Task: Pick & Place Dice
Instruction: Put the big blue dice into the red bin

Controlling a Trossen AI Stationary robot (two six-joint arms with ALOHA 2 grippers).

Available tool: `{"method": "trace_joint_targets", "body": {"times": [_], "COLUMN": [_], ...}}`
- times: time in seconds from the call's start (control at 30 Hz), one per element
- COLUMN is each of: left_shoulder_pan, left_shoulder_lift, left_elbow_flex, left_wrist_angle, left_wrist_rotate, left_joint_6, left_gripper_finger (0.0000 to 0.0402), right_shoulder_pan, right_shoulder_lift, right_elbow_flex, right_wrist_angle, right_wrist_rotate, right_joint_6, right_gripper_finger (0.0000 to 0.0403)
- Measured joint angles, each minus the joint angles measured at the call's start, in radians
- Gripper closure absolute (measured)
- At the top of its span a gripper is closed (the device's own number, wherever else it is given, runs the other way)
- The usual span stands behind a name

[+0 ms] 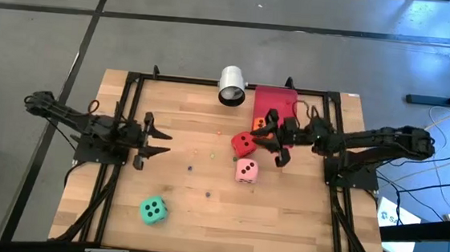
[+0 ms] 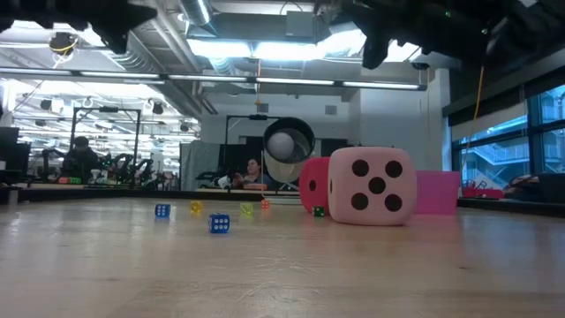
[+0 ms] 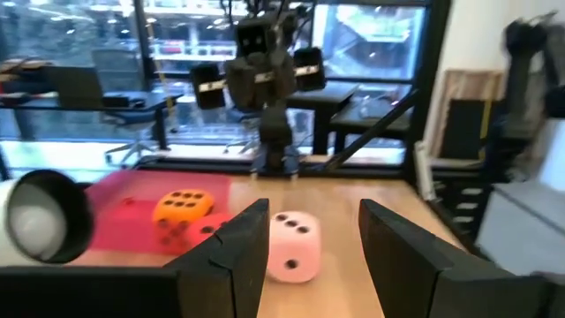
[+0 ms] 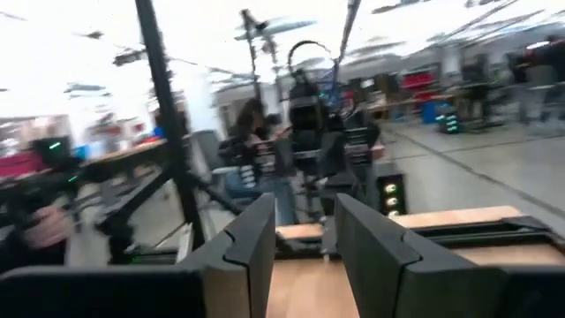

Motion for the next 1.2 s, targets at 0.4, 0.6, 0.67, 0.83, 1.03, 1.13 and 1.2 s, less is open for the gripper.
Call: {"method": "trace_joint_targets", "body": {"times": [0.4,0.6,0.67,0.83,1.03,1.13,1.2], "left_shoulder_pan": [-0.101,-0.162,-0.189,-0.270,-0.398,-0.468,-0.511], "left_shoulder_lift": [0.001,0.005,0.013,0.055,0.181,0.266,0.323], "left_elbow_flex": [0.007,0.021,0.023,0.023,0.023,0.023,0.023], "left_wrist_angle": [-0.076,-0.198,-0.202,-0.186,-0.181,-0.154,-0.116], "left_wrist_rotate": [0.000,0.147,0.223,0.332,0.332,0.335,0.340], "left_joint_6": [-0.137,-0.453,-0.583,-0.887,-1.155,-1.278,-1.342], "left_gripper_finger": [0.0233,0.0233,0.0233,0.0233,0.0239,0.0250,0.0257], "right_shoulder_pan": [0.124,0.156,0.163,0.191,0.259,0.288,0.302], "right_shoulder_lift": [0.106,0.138,0.146,0.179,0.253,0.283,0.296], "right_elbow_flex": [0.107,0.175,0.180,0.180,0.180,0.180,0.180], "right_wrist_angle": [0.001,-0.089,-0.145,-0.230,-0.182,-0.143,-0.126], "right_wrist_rotate": [0.052,-0.009,0.017,0.124,0.226,0.290,0.327], "right_joint_6": [-0.004,-0.034,-0.049,-0.029,-0.026,-0.026,-0.026], "right_gripper_finger": [0.0282,0.0282,0.0282,0.0282,0.0282,0.0282,0.0282]}}
